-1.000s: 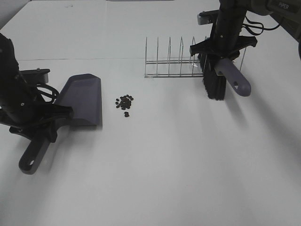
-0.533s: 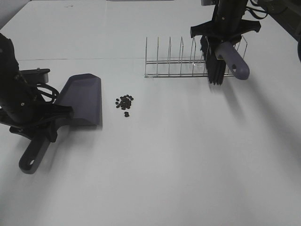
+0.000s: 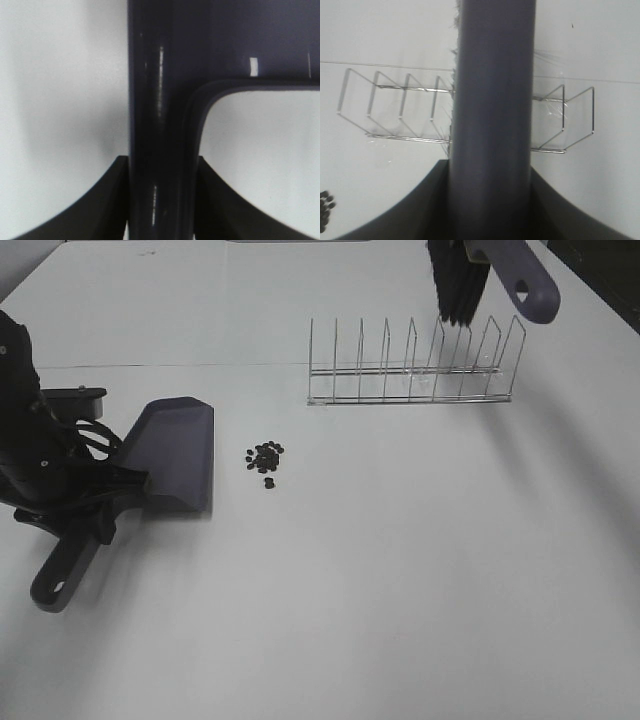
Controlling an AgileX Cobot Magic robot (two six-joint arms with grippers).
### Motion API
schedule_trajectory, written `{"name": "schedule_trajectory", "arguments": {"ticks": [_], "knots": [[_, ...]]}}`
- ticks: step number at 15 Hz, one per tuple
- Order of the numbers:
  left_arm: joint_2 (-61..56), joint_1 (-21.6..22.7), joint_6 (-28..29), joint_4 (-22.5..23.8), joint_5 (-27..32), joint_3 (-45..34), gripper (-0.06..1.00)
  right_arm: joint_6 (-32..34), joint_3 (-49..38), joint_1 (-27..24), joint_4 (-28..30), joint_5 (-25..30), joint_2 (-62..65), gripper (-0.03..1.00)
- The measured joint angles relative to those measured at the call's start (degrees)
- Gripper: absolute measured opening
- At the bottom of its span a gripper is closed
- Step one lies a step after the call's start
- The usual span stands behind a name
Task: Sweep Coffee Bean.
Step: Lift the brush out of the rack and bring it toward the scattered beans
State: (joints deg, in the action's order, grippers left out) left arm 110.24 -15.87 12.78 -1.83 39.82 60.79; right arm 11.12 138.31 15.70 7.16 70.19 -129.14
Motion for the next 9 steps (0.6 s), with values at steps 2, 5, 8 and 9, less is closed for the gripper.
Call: {"name": "schedule_trajectory", "arguments": {"ticks": [2, 5, 8, 9], "knots": [[0.00, -2.29, 3.95, 3.27, 0.06, 0.00, 0.34, 0.00, -3.95, 2.35, -0.11, 0.00, 4.13, 0.31], [0.00, -7.62, 13.06, 10.26, 0.29, 0.00, 0.34, 0.06, -15.99, 6.88, 0.69, 0.00, 9.11, 0.31], [0.34, -8.14, 15.93, 12.43, 1.09, 0.00, 0.34, 1.60, -26.30, 11.29, 1.66, -1.49, 9.45, 0.31], [1.15, -8.42, 16.16, 12.49, 1.03, 0.00, 0.34, 3.38, -29.74, 12.66, 1.78, -4.64, 9.45, 0.31]]}}
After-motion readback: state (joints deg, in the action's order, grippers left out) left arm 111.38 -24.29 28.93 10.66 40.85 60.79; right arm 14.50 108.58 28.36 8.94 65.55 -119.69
